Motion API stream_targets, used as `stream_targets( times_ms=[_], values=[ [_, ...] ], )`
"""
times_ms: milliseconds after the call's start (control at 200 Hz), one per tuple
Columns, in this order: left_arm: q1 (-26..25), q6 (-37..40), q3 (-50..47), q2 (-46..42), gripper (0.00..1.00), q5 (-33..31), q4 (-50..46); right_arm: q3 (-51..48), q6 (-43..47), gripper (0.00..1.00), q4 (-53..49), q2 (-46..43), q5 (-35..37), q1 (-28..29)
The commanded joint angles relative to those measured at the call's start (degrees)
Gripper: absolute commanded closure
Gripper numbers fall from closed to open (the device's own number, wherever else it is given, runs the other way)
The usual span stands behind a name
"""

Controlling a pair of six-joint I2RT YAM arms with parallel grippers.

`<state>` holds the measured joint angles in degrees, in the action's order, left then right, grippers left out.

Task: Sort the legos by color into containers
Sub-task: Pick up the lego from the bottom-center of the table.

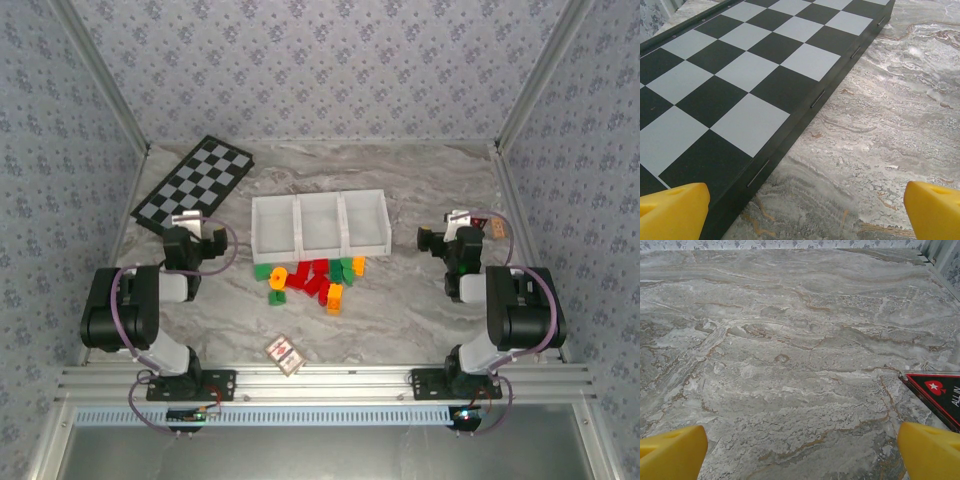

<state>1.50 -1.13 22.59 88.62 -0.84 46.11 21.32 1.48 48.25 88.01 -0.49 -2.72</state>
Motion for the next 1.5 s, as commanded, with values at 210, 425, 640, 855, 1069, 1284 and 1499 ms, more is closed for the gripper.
stream_targets(
  times_ms=[210, 425, 640, 855, 1069, 1284, 1499],
  values=[
    [0.3, -0.3, 1.3, -0.6, 0.00, 1.5, 0.2, 0.7, -0.4, 0.00, 0.5, 0.0, 0.6, 0.2],
    [0.5, -0.4, 1.3, -0.6, 0.00, 2.0, 0.2, 0.7, -0.2, 0.00, 0.6, 0.0, 1.2, 0.6],
    [-2.9, 3.0, 0.2, -3.3, 0.00, -1.2, 0.1, -5.2, -1.1, 0.00, 9.5, -3.6, 18.5, 6.8],
    [-12.0, -1.8, 6.4, -20.6, 0.00, -15.1, -28.5, 0.3, -13.7, 0.00, -24.5, -21.6, 43.2, 15.1],
    [-17.0, -19.1, 15.9, -34.4, 0.00, -14.8, -54.7, 13.6, -29.6, 0.00, -51.6, -36.6, 14.5, 8.0],
    [-17.3, -32.1, 19.1, -45.3, 0.00, -3.9, -76.7, 28.7, -40.7, 0.00, -75.5, -32.3, -6.7, 16.6],
    [-17.5, -33.5, 19.7, -53.1, 0.00, 5.5, -89.8, 39.4, -46.0, 0.02, -95.0, -17.3, 1.8, 42.5]
  ],
)
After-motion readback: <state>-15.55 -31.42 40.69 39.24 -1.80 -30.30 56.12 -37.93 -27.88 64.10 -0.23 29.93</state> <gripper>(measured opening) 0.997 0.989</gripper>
